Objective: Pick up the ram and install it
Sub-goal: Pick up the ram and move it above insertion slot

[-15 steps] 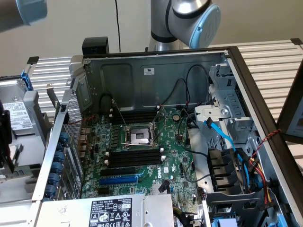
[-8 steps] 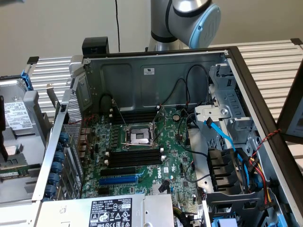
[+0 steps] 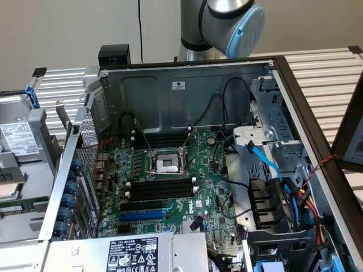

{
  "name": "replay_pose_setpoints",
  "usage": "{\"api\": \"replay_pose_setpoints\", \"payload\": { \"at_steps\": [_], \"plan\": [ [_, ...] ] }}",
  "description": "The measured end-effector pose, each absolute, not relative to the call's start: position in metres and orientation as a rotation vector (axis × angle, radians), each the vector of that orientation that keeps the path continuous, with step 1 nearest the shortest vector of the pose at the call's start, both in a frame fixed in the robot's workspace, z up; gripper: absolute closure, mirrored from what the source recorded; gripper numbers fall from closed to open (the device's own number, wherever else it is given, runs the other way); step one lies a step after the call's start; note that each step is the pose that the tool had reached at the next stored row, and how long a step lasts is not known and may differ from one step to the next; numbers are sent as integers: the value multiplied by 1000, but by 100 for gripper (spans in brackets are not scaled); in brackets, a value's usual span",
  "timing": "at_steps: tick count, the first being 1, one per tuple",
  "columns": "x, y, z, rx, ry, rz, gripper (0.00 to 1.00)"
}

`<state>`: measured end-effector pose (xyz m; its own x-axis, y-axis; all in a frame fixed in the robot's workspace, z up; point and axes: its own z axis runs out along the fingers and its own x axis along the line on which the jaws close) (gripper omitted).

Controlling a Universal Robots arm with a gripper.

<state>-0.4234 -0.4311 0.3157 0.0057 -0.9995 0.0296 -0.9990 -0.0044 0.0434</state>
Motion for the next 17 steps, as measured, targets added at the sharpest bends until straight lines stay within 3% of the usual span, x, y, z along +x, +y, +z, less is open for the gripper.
{"api": "replay_pose_setpoints", "payload": {
  "at_steps": [9, 17],
  "plan": [
    [-417, -431, 356, 2179, -2188, -18, 87],
    [-399, -433, 375, 2180, -2188, -38, 87]
  ]
}}
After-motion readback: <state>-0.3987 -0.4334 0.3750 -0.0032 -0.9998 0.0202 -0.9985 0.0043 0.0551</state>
